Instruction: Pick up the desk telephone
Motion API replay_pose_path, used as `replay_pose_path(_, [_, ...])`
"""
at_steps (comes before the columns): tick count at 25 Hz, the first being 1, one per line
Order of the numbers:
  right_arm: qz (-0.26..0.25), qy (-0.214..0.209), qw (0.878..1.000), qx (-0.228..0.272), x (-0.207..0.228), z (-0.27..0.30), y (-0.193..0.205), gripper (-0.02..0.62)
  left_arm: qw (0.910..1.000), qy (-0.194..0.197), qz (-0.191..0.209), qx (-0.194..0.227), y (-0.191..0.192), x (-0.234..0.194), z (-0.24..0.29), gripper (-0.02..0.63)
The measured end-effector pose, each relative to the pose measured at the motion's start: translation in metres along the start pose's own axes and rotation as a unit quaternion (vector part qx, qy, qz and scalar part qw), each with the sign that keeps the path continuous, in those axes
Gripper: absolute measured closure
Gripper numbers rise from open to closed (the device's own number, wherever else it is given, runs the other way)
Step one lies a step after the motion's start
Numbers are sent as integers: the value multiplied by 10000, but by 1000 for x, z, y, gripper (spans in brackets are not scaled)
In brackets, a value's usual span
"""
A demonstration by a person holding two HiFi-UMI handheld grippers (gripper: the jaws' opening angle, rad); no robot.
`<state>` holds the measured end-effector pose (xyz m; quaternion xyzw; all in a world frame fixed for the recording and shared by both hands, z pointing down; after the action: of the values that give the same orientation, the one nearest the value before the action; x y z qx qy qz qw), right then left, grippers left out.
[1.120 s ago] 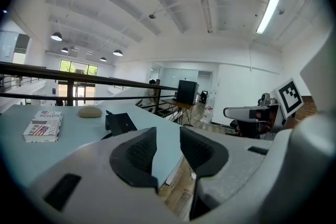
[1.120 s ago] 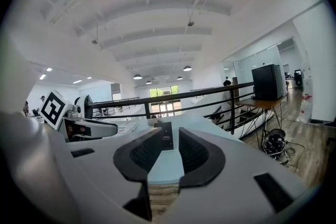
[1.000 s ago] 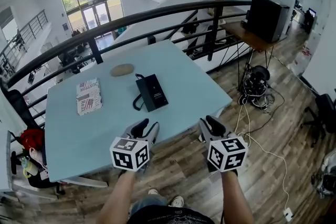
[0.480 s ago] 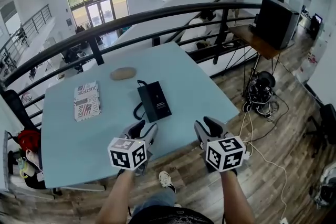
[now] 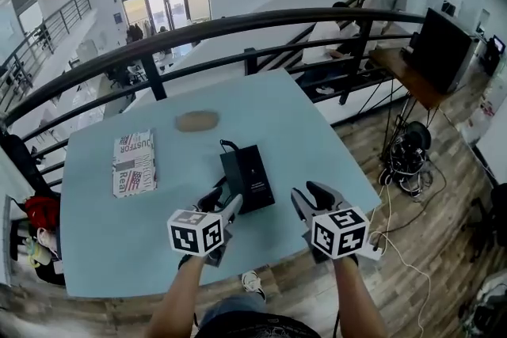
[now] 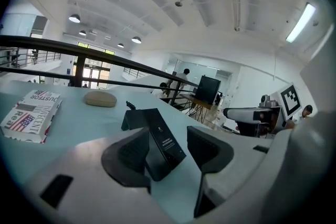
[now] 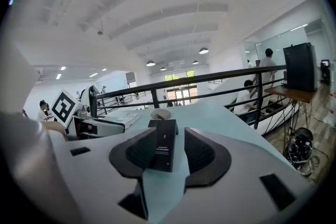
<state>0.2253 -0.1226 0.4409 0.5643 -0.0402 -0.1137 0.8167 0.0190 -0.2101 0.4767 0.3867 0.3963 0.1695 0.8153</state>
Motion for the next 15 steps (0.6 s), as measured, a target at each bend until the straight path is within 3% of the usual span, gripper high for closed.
replay_pose_path(9, [86, -725, 9962, -484, 14, 96, -1, 412, 9930, 47, -1075, -487, -12, -61, 55, 365])
replay_pose_path(15, [314, -1385, 9854, -936, 12, 144, 15, 378, 9840, 180, -1512, -922, -7, -83, 81, 356])
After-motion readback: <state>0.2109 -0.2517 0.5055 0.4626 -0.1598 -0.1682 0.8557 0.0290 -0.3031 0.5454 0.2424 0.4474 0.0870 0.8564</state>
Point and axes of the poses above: the fingertips, and each gripper's own axes: z forward along the fingers, x to its right, y out of its underside, the point moved 6 cm from there along -z, backward along the fingers, and after that the axes turned 14 degrees about -z, right-handed, at the moved point
